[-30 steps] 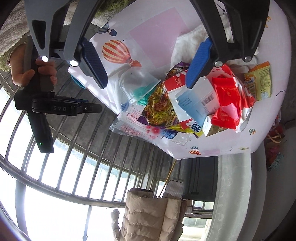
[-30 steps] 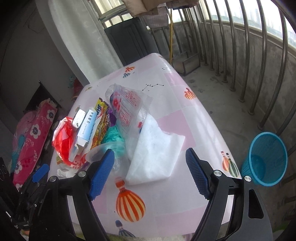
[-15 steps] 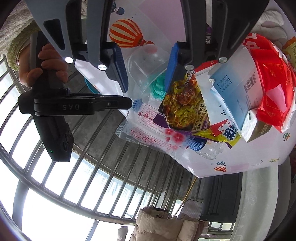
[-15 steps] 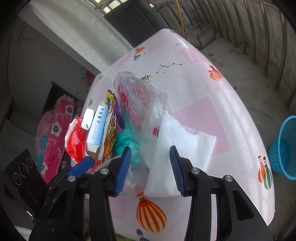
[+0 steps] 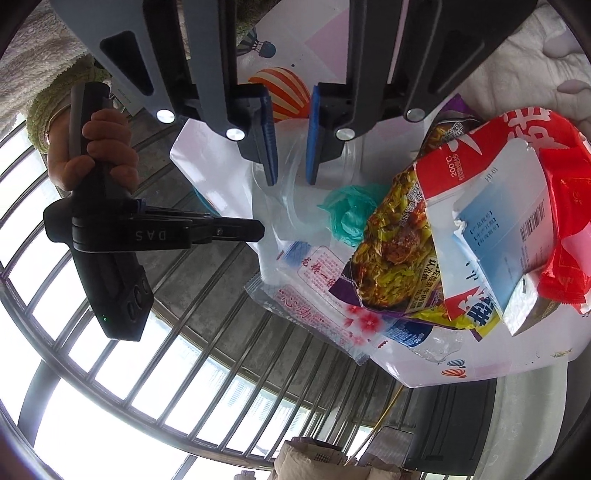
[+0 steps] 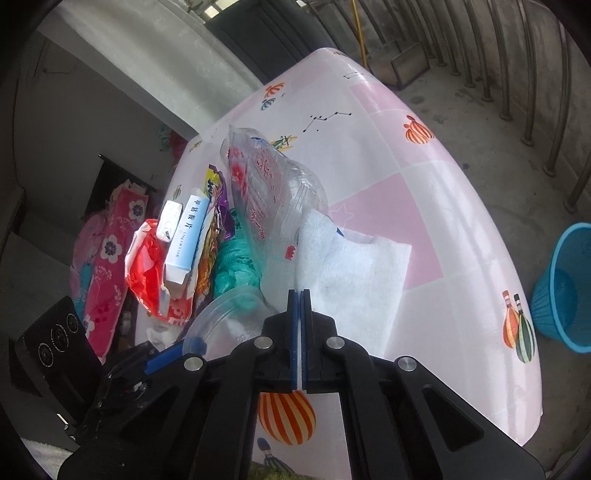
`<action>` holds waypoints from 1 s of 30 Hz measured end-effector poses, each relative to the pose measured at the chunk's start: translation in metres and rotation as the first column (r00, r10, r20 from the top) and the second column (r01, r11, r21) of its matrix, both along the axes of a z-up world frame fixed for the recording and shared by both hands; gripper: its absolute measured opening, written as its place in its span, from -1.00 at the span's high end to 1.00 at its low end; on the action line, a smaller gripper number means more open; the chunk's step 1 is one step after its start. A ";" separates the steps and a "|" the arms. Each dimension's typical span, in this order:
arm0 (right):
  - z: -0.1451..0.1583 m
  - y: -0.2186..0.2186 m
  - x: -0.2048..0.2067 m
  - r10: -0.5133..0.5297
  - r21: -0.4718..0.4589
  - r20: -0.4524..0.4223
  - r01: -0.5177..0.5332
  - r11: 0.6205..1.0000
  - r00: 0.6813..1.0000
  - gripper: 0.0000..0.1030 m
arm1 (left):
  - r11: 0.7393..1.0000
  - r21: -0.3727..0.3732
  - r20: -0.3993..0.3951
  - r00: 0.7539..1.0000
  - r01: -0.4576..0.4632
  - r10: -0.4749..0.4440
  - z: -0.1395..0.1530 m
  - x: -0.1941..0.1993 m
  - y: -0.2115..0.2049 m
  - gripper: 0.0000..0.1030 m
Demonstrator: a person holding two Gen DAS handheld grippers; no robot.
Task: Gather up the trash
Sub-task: 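Grasp the white tissue with the right tool while the left tool grasps the clear plastic cup, then carry the tissue with the right tool while the left tool carries the cup toward the blue basket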
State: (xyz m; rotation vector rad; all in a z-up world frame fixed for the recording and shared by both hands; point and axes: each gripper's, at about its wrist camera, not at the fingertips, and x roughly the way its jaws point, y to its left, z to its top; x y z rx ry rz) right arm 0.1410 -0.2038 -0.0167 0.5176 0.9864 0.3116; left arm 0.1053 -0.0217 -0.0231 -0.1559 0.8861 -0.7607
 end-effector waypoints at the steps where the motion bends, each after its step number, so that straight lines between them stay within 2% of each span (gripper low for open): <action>1: 0.001 -0.001 -0.002 -0.003 -0.002 0.004 0.003 1.000 1.000 1.00 | 1.000 -0.006 -0.001 1.000 0.000 0.000 0.001 -0.002 0.001 0.79; 4: 0.006 -0.003 -0.011 -0.010 -0.012 0.021 0.010 1.000 1.000 1.00 | 1.000 -0.015 0.007 1.000 0.003 -0.003 0.004 -0.010 0.002 0.88; 13: 0.020 -0.009 -0.038 -0.040 -0.007 0.060 0.041 0.999 0.997 1.00 | 0.998 -0.060 0.045 0.999 -0.007 0.010 0.021 -0.040 0.007 0.90; 20: 0.036 -0.016 -0.063 -0.053 0.050 0.105 0.048 0.998 0.993 1.00 | 0.994 -0.106 0.092 0.995 -0.032 0.042 0.043 -0.065 0.021 0.91; 24: 0.052 -0.020 -0.074 -0.048 0.119 0.156 0.030 0.993 0.987 1.00 | 0.989 -0.136 0.120 0.990 -0.060 0.077 0.056 -0.075 0.030 0.91; 30: 0.079 -0.018 -0.087 -0.033 0.158 0.244 -0.006 0.987 0.969 1.00 | 0.982 -0.169 0.159 0.981 -0.085 0.112 0.072 -0.085 0.043 0.91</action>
